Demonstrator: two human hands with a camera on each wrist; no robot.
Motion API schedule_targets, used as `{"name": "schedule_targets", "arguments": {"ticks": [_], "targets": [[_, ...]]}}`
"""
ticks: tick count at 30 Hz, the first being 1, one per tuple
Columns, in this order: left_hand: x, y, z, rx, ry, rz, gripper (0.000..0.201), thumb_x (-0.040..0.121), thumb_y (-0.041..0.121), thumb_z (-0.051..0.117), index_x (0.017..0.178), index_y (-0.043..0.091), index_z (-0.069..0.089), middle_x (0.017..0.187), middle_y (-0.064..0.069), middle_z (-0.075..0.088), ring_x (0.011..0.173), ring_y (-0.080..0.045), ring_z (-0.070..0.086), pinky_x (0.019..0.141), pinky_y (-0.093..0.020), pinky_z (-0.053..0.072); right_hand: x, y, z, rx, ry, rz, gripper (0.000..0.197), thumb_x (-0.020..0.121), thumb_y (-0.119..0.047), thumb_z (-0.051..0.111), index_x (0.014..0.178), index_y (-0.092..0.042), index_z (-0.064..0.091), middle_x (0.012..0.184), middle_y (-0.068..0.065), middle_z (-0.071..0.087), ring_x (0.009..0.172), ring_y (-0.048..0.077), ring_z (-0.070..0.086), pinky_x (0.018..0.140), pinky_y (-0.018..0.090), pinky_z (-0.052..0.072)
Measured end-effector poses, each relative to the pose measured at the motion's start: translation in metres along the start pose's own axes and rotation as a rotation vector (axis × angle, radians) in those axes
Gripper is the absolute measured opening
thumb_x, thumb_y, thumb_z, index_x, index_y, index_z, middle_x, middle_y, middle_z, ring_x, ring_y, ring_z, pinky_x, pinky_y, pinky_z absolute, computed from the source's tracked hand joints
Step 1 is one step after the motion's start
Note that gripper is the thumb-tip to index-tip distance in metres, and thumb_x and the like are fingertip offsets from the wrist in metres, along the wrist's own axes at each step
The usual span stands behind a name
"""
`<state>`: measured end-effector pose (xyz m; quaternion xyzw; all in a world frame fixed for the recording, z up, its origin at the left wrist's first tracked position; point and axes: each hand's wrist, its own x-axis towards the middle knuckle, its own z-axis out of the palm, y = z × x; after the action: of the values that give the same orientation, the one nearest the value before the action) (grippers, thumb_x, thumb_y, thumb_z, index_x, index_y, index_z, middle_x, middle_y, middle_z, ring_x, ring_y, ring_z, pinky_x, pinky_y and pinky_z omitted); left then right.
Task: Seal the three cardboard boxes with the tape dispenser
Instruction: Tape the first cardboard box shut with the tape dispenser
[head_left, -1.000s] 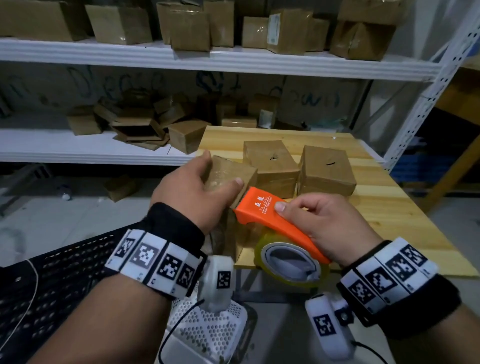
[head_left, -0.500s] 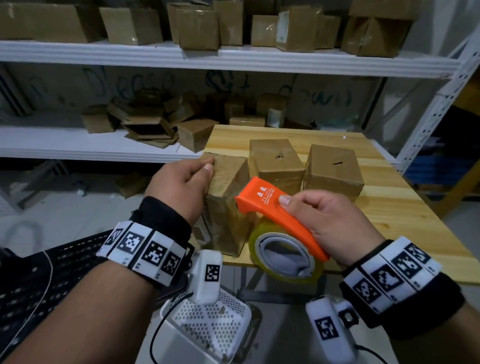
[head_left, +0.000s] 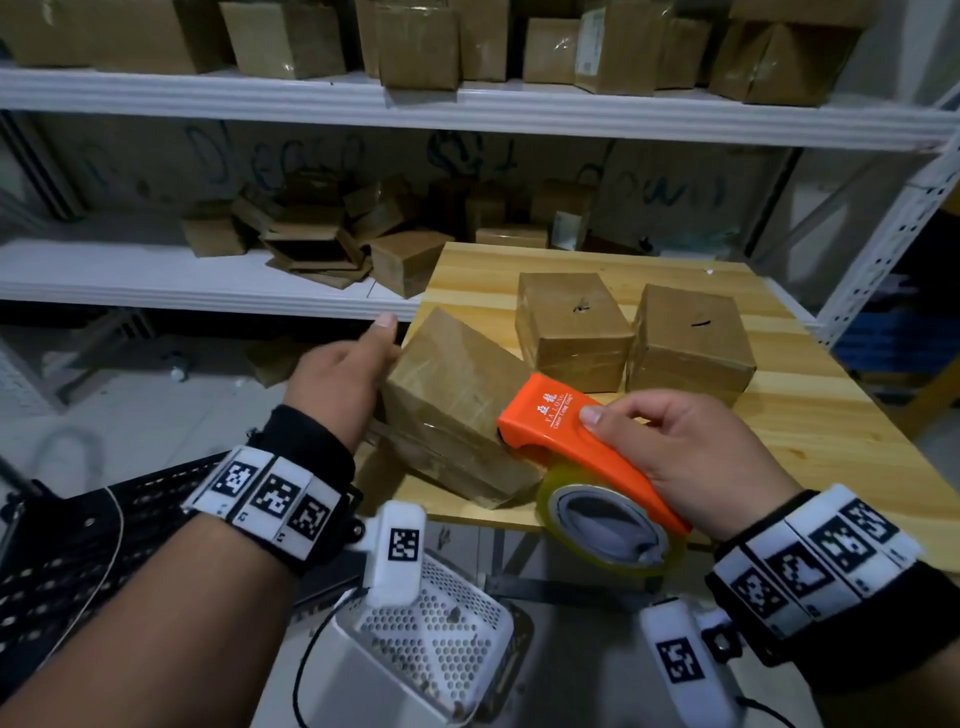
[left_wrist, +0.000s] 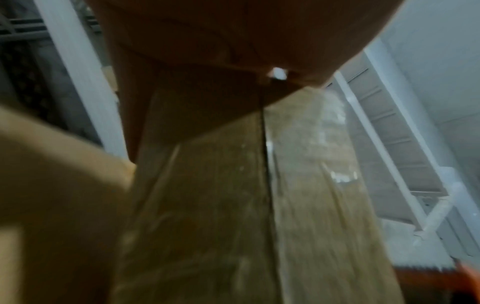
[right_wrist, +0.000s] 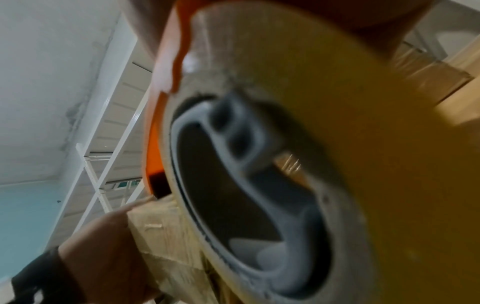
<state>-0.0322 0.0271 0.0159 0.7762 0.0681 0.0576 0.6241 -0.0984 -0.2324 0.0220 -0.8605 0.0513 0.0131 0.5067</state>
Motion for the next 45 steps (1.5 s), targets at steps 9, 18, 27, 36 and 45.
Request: {"name": "schedule_targets", "arguments": {"ticks": [9,18,27,36,45], "targets": [[-0.012,0.001,-0.001,0.011,-0.227,0.002,0.044,0.083,0.056,0.067,0.099,0.017,0.077,0.088,0.003,0.079,0.085,-0.012,0.075,0.076,-0.035,0.055,0.002,-0.005,0.003,-0.040,0.028,0.001,0.034,0.084,-0.059,0.069,0.090,-0.027,0.077,0.073,-0.013,0.078,0.059,0.007,0.075,0.056,0.022,0.051],[-0.008,-0.012,-0.002,-0.032,-0.145,-0.126,0.032,0.080,0.045,0.079,0.100,0.020,0.077,0.095,-0.003,0.078,0.097,-0.029,0.071,0.092,-0.051,0.055,0.004,-0.013,-0.005,-0.082,0.033,-0.015,0.036,0.083,-0.058,0.070,0.085,-0.024,0.079,0.071,-0.008,0.078,0.058,0.009,0.075,0.061,0.027,0.053],[-0.006,-0.018,-0.006,-0.052,-0.123,-0.205,0.033,0.069,0.054,0.081,0.089,0.027,0.079,0.097,-0.007,0.076,0.100,-0.035,0.068,0.096,-0.060,0.051,0.001,-0.003,-0.024,-0.156,0.031,0.034,0.041,0.080,-0.064,0.070,0.082,-0.024,0.078,0.071,-0.004,0.078,0.060,0.012,0.075,0.065,0.033,0.057],[-0.007,-0.022,-0.001,0.109,-0.031,-0.097,0.025,0.083,0.049,0.074,0.086,0.025,0.078,0.084,0.002,0.076,0.092,-0.026,0.069,0.092,-0.053,0.055,0.004,0.002,-0.016,-0.162,0.037,0.067,0.044,0.081,-0.064,0.071,0.081,-0.021,0.078,0.070,-0.003,0.078,0.063,0.017,0.076,0.072,0.040,0.063],[-0.015,-0.016,0.017,0.848,-0.075,0.581,0.043,0.102,0.034,0.044,0.140,0.022,0.058,0.150,0.004,0.053,0.140,-0.018,0.044,0.120,-0.036,0.024,0.005,0.003,-0.012,-0.165,0.072,0.058,0.045,0.083,-0.064,0.072,0.079,-0.020,0.078,0.071,-0.002,0.078,0.065,0.017,0.075,0.074,0.042,0.064]]}}
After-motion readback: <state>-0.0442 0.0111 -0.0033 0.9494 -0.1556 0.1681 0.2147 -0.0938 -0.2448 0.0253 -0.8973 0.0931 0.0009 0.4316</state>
